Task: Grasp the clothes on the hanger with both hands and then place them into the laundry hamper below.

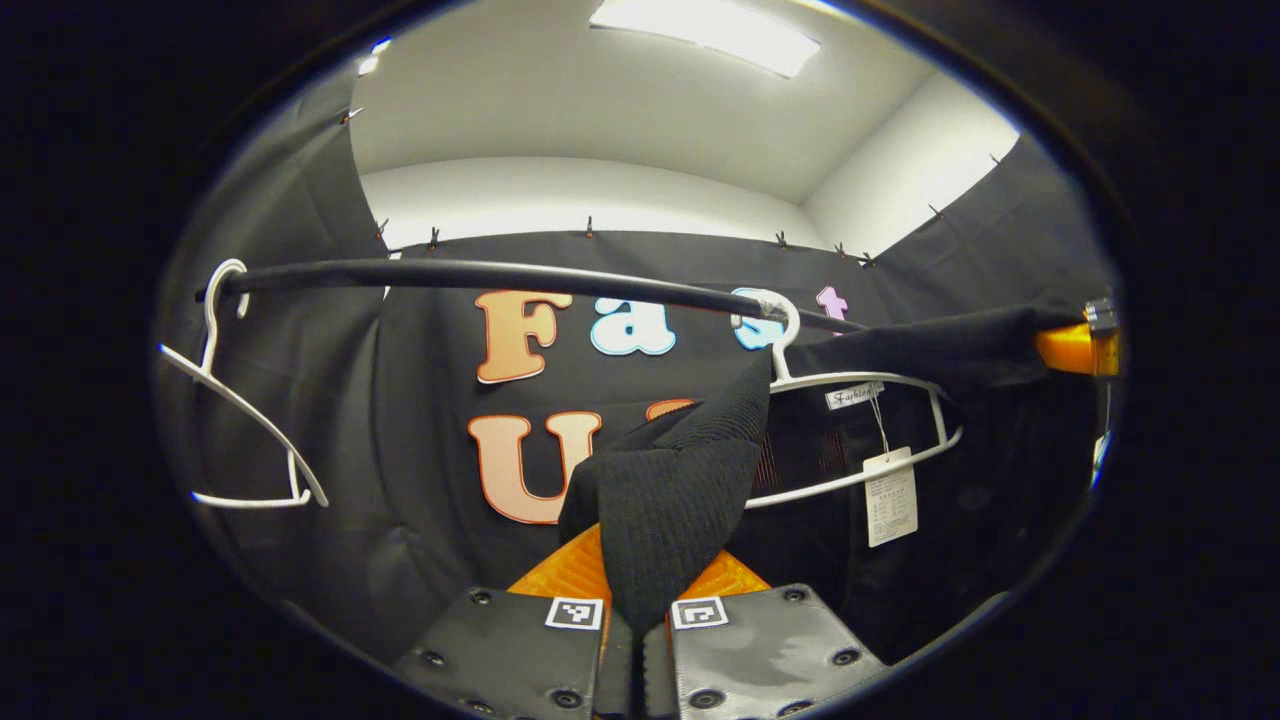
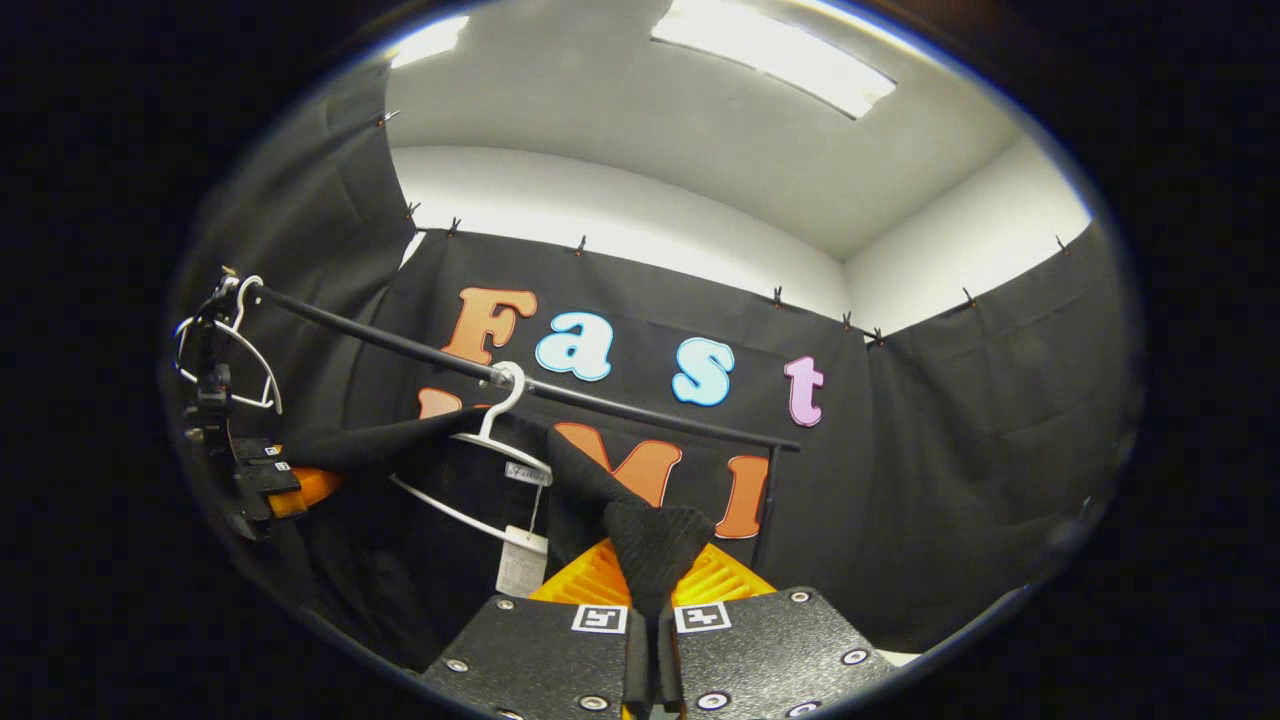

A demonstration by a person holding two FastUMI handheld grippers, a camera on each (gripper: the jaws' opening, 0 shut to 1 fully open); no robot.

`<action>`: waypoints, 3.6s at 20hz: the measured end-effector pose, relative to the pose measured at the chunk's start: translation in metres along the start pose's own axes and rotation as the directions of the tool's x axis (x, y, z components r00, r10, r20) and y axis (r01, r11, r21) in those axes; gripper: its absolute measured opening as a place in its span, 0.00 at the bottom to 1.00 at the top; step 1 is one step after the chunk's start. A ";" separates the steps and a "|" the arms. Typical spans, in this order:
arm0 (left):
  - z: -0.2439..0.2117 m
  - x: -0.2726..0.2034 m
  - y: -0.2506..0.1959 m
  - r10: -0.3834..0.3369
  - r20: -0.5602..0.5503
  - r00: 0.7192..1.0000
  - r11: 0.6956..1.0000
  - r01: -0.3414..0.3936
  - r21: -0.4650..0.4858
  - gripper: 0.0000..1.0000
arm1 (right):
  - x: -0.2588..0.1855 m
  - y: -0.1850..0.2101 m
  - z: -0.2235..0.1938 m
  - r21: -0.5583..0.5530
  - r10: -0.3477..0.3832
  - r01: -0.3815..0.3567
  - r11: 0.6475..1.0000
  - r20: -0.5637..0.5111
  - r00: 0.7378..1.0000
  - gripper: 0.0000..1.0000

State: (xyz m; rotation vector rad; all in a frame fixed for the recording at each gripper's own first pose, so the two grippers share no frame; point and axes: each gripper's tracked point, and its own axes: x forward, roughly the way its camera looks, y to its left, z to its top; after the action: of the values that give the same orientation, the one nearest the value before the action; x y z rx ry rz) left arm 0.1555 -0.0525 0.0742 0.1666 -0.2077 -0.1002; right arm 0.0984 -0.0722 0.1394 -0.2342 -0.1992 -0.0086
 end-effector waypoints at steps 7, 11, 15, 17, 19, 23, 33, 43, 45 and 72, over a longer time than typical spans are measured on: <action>-0.011 0.007 -0.005 -0.038 -0.032 0.999 0.994 0.035 -0.102 0.09 | 0.048 -0.054 0.038 -0.224 -0.083 0.095 0.970 0.062 0.995 0.03; -0.008 0.014 0.006 -0.005 -0.035 0.999 0.996 0.002 -0.084 0.11 | 0.079 -0.078 0.032 -0.216 -0.111 0.119 0.969 0.050 0.993 0.03; 0.017 0.024 0.027 0.052 0.015 0.999 0.996 -0.050 -0.079 0.11 | 0.096 -0.090 0.004 -0.186 -0.128 0.124 0.975 -0.006 0.992 0.03; 0.022 0.027 0.035 0.061 0.023 0.998 0.995 -0.059 -0.083 0.14 | 0.101 -0.089 -0.017 -0.167 -0.121 0.114 0.979 -0.036 0.992 0.03; 0.022 0.031 0.038 0.068 0.024 0.997 0.994 -0.065 -0.083 0.14 | 0.100 -0.083 -0.041 -0.146 -0.110 0.100 0.984 -0.062 0.992 0.03; 0.016 0.043 0.049 0.087 0.005 0.996 0.994 -0.087 -0.070 0.14 | 0.091 -0.066 -0.087 -0.122 -0.088 0.073 0.990 -0.123 0.988 0.03; 0.019 0.084 0.099 0.161 -0.043 0.986 0.979 -0.165 -0.117 0.11 | 0.055 -0.029 -0.115 -0.027 -0.027 0.024 0.999 -0.140 0.990 0.03; -0.034 0.117 0.112 0.186 -0.134 0.973 0.980 -0.194 -0.050 0.11 | 0.043 -0.005 -0.132 -0.019 0.000 -0.003 1.000 -0.163 0.987 0.03; -0.053 0.125 0.107 0.164 -0.176 0.971 0.985 -0.171 -0.023 0.11 | 0.041 -0.002 -0.138 -0.004 0.008 -0.009 1.000 -0.176 0.984 0.03; -0.155 0.000 0.104 0.179 -0.355 0.917 0.982 -0.189 0.009 0.11 | -0.011 0.127 -0.152 0.153 0.251 -0.219 0.964 -0.236 0.939 0.03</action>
State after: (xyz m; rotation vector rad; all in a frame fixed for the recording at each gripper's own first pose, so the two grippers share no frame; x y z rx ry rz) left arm 0.1970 0.0730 -0.0572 0.1362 0.1404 0.1158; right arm 0.1212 0.0156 -0.0365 -0.1294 0.0853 0.2111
